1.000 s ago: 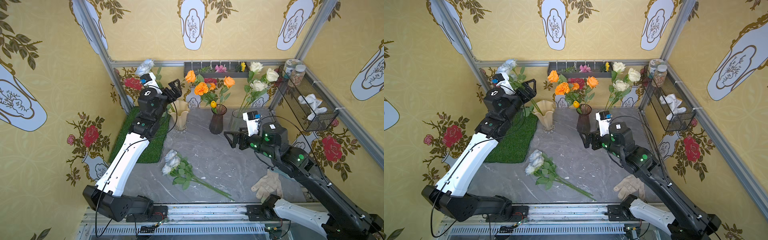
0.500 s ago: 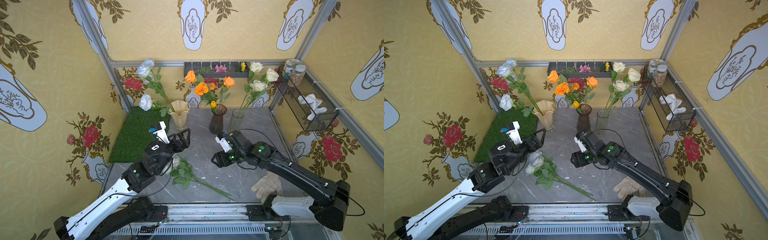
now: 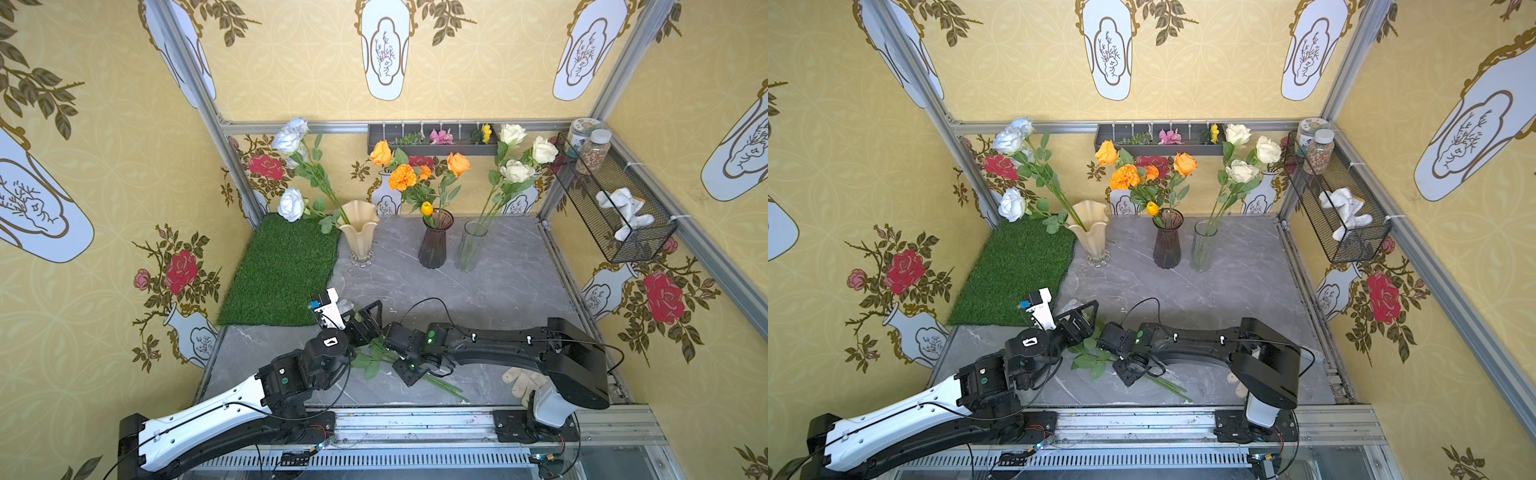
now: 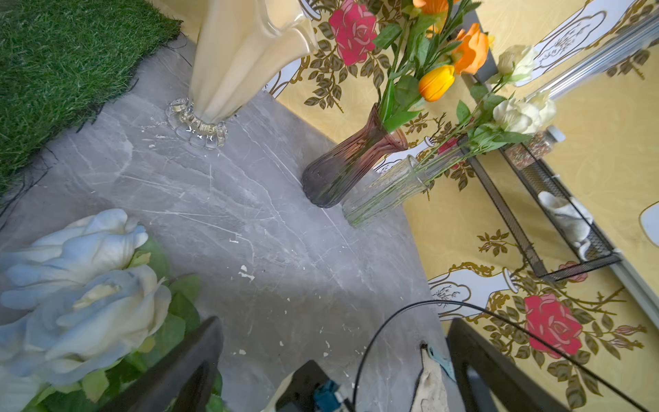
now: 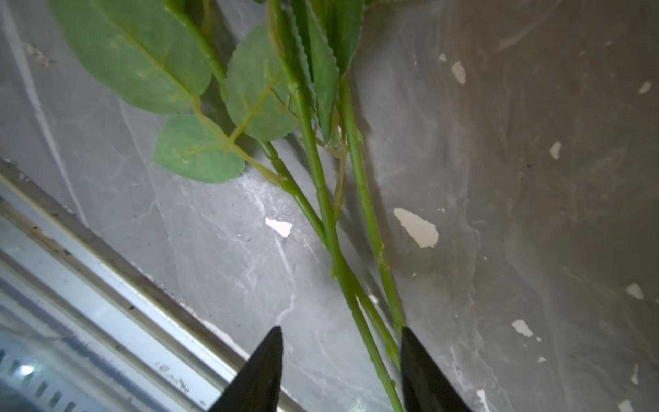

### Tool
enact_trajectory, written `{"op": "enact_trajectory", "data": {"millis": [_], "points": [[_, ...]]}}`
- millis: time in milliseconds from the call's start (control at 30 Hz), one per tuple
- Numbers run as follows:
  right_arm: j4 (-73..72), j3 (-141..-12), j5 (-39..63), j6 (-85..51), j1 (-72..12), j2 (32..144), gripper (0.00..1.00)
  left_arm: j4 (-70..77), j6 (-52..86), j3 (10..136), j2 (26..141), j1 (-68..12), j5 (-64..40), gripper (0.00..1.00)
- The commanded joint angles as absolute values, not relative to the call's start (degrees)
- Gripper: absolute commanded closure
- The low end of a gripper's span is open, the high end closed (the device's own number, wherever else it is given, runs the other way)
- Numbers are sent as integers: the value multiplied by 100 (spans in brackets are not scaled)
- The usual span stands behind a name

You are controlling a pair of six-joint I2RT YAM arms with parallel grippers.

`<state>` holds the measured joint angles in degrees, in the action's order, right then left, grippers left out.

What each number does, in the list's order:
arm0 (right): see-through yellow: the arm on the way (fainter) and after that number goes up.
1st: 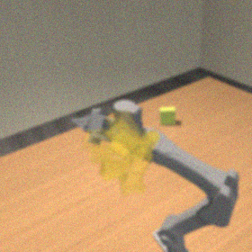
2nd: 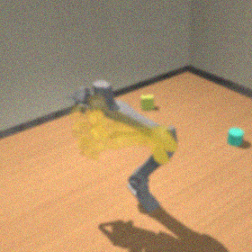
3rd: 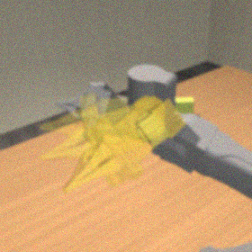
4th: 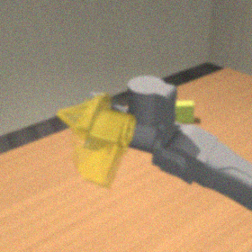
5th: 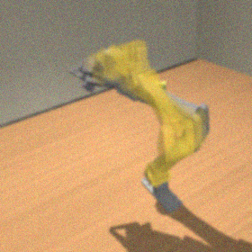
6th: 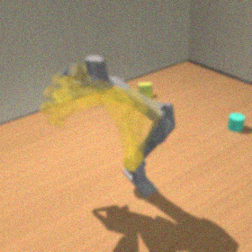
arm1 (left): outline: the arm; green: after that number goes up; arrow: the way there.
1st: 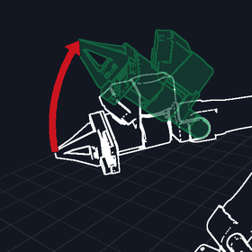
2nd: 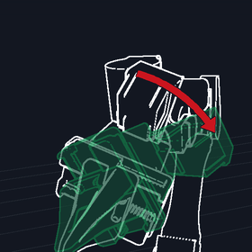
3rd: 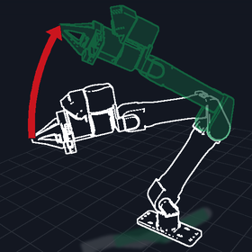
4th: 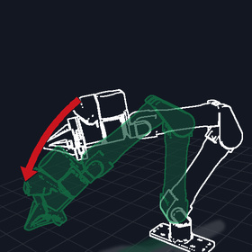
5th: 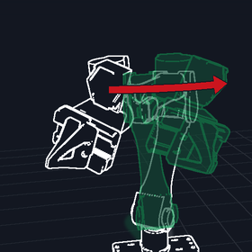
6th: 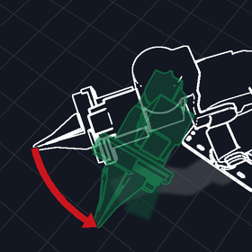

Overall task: Arrange the flowers in different vases according to their colors
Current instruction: Pick up the flower at the center of the board.

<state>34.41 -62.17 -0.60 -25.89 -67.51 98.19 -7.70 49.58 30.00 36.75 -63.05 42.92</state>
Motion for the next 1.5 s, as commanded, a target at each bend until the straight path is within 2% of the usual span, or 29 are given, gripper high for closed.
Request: {"op": "enact_trajectory", "data": {"millis": [0, 167, 200, 267, 333, 400, 633, 867, 967, 1067, 1133, 1367, 1467], "points": [[3182, -6269, -264, -2658, -6768, 9999, 55, -585, 5014, 2841, 3467, -6322, 4447, 0], [3143, -6345, -548, -2650, -6752, 10291, 63, -482, 5154, 2467, 2894, -6319, 4586, 0], [3149, -6376, -653, -2644, -6730, 10336, 68, -471, 5167, 2418, 2810, -6319, 4611, 0], [3217, -6425, -883, -2672, -6602, 10380, 86, -467, 5207, 2327, 2654, -6319, 4654, 0], [3147, -6387, -897, -2665, -6430, 10278, 95, -468, 5220, 2286, 2619, -6319, 4683, 0], [2973, -6310, -686, -2618, -6237, 10077, 100, -461, 5229, 2296, 2644, -6319, 4693, 0], [3112, -6482, -562, -1919, -5867, 9736, 100, -449, 5177, 2534, 3161, -6319, 4658, 0], [3441, -6698, 54, -1451, -5581, 9332, 100, -392, 5125, 2597, 3341, -6319, 4573, 0], [3430, -6736, 553, -1455, -5389, 8952, 100, -281, 5078, 2549, 3303, -6319, 4473, 0], [3427, -6767, 1460, -1621, -5051, 8652, 100, -71, 4939, 2504, 3333, -6319, 4252, 1], [3392, -6775, 2002, -1740, -4902, 8443, 100, 40, 4872, 2564, 3474, -6319, 4039, 3], [3109, -6640, 2927, -2061, -4569, 7684, 100, 230, 4924, 3110, 4420, -6320, 3272, 15], [3047, -6594, 3031, -2105, -4495, 7439, 100, 638, 5047, 3236, 4858, -6319, 2894, 27]]}}
